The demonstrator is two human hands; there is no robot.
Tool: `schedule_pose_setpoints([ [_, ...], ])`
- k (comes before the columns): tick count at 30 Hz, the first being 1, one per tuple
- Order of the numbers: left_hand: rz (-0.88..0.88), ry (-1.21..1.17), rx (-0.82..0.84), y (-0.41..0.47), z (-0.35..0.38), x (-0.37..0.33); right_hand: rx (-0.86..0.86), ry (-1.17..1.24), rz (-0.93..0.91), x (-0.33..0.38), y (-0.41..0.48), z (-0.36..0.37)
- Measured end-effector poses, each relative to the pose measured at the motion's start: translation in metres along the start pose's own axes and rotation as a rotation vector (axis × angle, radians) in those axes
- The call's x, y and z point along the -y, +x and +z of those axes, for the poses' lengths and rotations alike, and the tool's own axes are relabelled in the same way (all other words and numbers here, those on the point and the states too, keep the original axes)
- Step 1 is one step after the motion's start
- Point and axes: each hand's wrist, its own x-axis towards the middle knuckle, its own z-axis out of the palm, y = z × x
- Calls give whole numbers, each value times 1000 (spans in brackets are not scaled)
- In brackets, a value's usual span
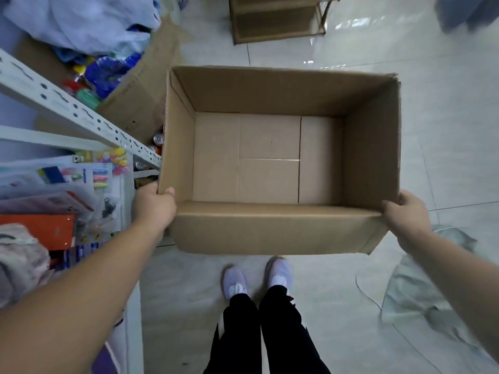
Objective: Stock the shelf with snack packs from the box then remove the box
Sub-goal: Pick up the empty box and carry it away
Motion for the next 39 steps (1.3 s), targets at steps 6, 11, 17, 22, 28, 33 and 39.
schedule_pose_setpoints([
  [6,181,-71,-77,-34,-96,-100,-92,125,-128,99,-26,-88],
  [11,289,-139,-165,-81,-176,-164,-54,267,-220,172,-62,-152],
  [17,343,-130,-198,-127,-249,-197,-44,315,-305,225,-121,-221],
  [22,380,-74,-162,-158,-268,-191,-81,264,-328,210,-142,-249],
  [28,373,-21,-143,-191,-241,-195,-67,225,-302,175,-120,-267],
  [33,281,-20,-133,-214,-194,-209,-12,222,-283,148,-79,-289],
  [39,182,-56,-185,-253,-127,-243,59,222,-332,138,-21,-346],
])
